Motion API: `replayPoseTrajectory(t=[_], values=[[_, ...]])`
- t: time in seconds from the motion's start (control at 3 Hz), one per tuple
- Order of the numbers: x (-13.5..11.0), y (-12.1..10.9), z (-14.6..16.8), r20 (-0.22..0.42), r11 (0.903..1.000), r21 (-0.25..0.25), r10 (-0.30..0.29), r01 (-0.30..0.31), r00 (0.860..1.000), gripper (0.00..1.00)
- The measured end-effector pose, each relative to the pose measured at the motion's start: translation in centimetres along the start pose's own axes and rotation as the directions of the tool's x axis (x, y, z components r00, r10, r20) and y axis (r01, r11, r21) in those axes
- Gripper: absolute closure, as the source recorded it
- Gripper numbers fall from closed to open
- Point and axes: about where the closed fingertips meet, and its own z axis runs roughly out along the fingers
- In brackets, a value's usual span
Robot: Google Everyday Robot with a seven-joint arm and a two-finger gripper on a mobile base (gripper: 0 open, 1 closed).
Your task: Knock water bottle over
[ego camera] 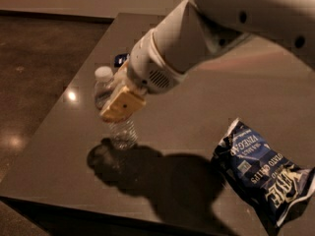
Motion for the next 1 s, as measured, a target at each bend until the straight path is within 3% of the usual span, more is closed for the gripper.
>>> replayPoseTrajectory(t=[0.33,0.67,1.0], values=[[0.0,-3.3,-1.2,-0.123,0.9991,0.024,-0.032,0.035,0.992,1.0],[0.5,-5.8,-2.5,-0.278,0.995,0.054,-0.066,0.084,0.958,1.0],[2.4,-7.8,-3.7,-0.458,0.988,0.072,-0.089,0.137,0.885,1.0]])
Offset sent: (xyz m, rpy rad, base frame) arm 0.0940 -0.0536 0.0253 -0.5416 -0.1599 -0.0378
